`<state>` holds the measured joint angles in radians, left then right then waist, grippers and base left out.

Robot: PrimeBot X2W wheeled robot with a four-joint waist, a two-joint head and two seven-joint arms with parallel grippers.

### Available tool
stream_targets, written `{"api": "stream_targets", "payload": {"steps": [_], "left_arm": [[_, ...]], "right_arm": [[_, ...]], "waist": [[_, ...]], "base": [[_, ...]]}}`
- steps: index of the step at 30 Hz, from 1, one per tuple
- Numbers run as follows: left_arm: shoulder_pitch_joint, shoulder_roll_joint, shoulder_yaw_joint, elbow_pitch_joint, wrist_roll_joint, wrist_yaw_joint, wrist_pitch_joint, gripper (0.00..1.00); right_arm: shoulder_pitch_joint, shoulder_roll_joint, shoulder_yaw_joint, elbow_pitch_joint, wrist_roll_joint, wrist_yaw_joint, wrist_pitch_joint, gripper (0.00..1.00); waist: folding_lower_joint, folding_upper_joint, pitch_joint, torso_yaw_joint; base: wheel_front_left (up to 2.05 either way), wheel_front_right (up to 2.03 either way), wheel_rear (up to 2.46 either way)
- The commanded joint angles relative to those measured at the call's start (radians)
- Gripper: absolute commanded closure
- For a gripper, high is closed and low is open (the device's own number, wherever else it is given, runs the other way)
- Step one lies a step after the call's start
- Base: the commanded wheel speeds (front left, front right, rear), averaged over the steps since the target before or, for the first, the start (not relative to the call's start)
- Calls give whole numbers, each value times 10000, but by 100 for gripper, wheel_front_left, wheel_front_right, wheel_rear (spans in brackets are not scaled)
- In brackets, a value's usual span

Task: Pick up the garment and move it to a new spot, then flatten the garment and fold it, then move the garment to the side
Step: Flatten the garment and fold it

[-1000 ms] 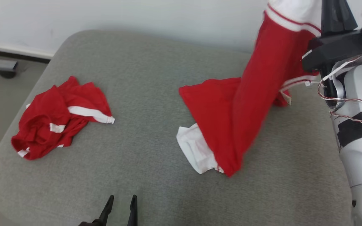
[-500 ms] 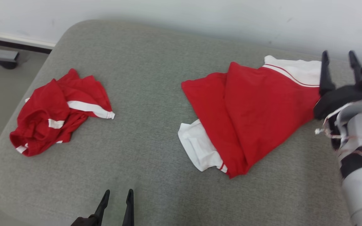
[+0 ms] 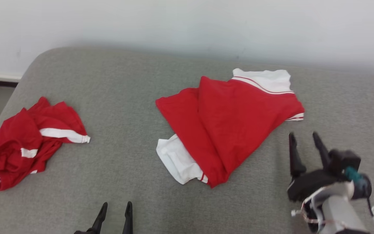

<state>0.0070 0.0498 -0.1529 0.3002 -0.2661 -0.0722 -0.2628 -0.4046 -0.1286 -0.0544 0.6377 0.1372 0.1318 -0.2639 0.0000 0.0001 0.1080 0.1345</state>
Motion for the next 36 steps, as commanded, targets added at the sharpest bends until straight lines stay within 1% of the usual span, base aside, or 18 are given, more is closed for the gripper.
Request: {"api": "stream_targets", "payload": {"steps": [1,7,14,20,24,30,36], "left_arm": [[158,10,32,6,96,-60,-32,0],[271,7,177,37,185,-128,-30,0],[57,7,87,86,291,-233,-30,0],[-428,9,-237,290,216,-379,-32,0],[-823,12,-311,512,261,-391,-30,0],[-1277,10,-89,947,366,-385,-30,0],[-1416,12,-36,1408,257,-420,-32,0]], "right_arm": [[218,98,57,-77,61,-22,-1,0],[1570,492,227,-713,280,-22,-3,0],[2182,710,438,-949,464,-22,-4,0],[2155,749,425,-1037,318,-22,-4,0],[1966,759,354,-1138,234,-22,-4,0],[1772,765,406,-1281,202,-22,-4,0],[1634,772,346,-1276,292,-22,-4,0]], "waist": [[0,-1,-240,-321],[0,-1,-432,-863],[0,-1,-406,-1607],[0,-1,-145,-2224],[0,-1,143,-2599],[0,-1,526,-3116],[0,-1,816,-3404]], "base": [[0,0,0],[0,0,0],[0,0,0],[0,0,0],[0,0,0],[0,0,0],[0,0,0]]}}
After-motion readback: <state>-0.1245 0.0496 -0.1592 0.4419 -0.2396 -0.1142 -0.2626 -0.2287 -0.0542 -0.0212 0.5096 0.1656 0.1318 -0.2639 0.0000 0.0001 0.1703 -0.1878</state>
